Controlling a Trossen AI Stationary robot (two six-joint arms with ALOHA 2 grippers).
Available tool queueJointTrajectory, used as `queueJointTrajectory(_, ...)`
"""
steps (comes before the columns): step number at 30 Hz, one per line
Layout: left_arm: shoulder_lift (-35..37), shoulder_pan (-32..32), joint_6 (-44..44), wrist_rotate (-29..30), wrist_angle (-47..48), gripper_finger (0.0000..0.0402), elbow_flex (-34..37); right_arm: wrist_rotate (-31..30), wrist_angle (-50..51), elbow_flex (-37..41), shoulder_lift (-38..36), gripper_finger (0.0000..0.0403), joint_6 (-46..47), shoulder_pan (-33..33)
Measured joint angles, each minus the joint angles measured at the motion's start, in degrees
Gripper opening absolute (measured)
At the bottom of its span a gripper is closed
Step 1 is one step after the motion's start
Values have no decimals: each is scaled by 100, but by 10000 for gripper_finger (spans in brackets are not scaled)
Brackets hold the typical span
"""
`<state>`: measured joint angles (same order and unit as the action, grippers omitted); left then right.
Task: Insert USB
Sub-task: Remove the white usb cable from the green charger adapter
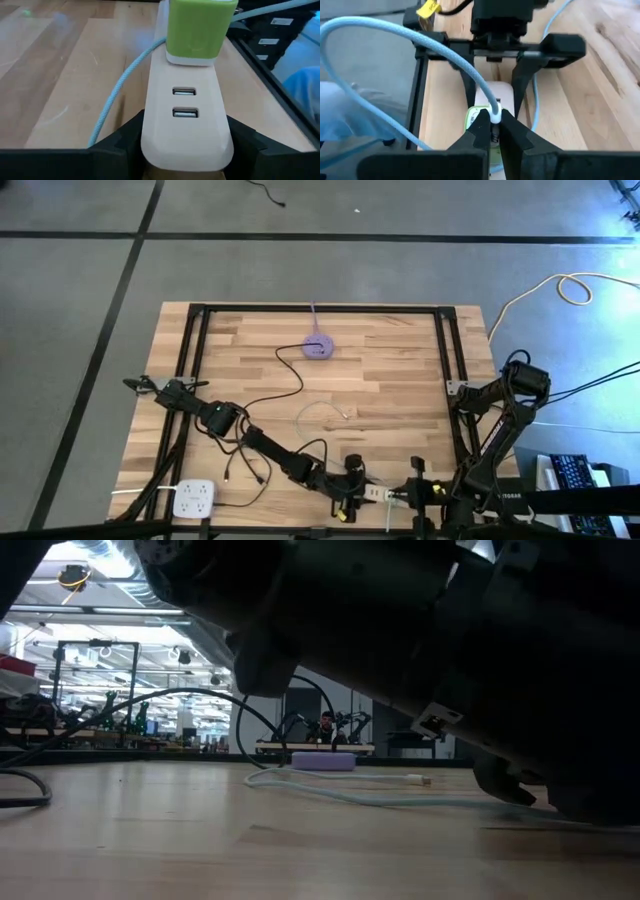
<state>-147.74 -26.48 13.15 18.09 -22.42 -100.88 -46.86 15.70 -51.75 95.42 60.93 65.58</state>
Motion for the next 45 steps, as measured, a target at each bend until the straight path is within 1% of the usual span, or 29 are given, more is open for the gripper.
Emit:
queueJointTrajectory(2, 1, 7, -5, 46, 2, 170, 0, -406, 164, 0, -26, 0, 378, 8)
queueJointTrajectory(3, 2, 7, -37, 32, 39, 170, 0, -789, 217, -3, -68, 0, 573, 12)
queueJointTrajectory(4, 2, 7, -61, 33, 13, 170, 0, -958, 194, -20, -120, 0, 654, 5)
queueJointTrajectory(5, 2, 7, -59, 58, 44, 170, 0, -992, 96, -38, -127, 0, 648, -5)
queueJointTrajectory(6, 2, 7, -57, 53, 27, 170, 0, -858, 60, -38, -108, 0, 611, -10)
queueJointTrajectory(8, 2, 7, -54, 50, 28, 170, 0, -243, 96, -11, -79, 0, 470, -4)
queueJointTrajectory(10, 2, 7, -66, 45, 32, 170, 0, -28, 125, -15, -88, 0, 435, 17)
queueJointTrajectory(11, 2, 4, -69, 45, 34, 170, 0, -79, 175, -15, -88, 0, 433, 18)
queueJointTrajectory(14, 2, 2, -70, 38, 33, 170, 0, -533, 190, -11, -98, 0, 399, 117)
queueJointTrajectory(20, 2, 0, -70, 47, 33, 170, 0, -635, 206, -11, -138, 0, 376, 149)
queueJointTrajectory(24, 2, -2, -106, 55, 13, 170, 0, -768, 459, -11, -190, 0, 523, 156)
queueJointTrajectory(26, 0, -2, -102, 58, 2, 170, 0, -981, 865, -11, -246, 0, 870, 162)
queueJointTrajectory(28, 0, -2, -66, 58, 7, 170, 0, -1301, 1486, -7, -300, 0, 1399, 162)
queueJointTrajectory(30, 0, -4, -50, 71, 20, 170, 0, -1544, 2321, -4, -400, 0, 2265, 161)
queueJointTrajectory(31, 0, -4, -29, 89, 21, 170, 0, -1549, 2796, -4, -461, 0, 2745, 158)
queueJointTrajectory(32, 0, -4, -8, 111, 31, 170, -1, -1458, 3320, -4, -517, 0, 3175, 156)
queueJointTrajectory(34, 0, -4, 4, 126, 29, 170, 0, -881, 4509, -4, -592, 0, 4068, 153)
queueJointTrajectory(37, 0, -4, 15, 128, 20, 170, 0, -103, 6466, 0, -665, 0, 5948, 153)
queueJointTrajectory(38, 0, -4, 12, 131, 20, 170, 0, 93, 6880, 3, -702, 0, 6266, 128)
queueJointTrajectory(40, 0, -4, 13, 131, 20, 170, 0, 297, 7007, 4, -802, 3, 6319, -62)
queueJointTrajectory(42, 0, -4, 17, 139, 9, 170, 0, 173, 6967, 4, -888, 17, 6331, -229)
queueJointTrajectory(43, 0, -4, 22, 138, 4, 170, 0, 42, 6937, 4, -898, 29, 6284, -287)
queueJointTrajectory(45, 0, -5, 36, 141, 9, 170, 0, -36, 6794, 4, -891, 62, 6040, -339)
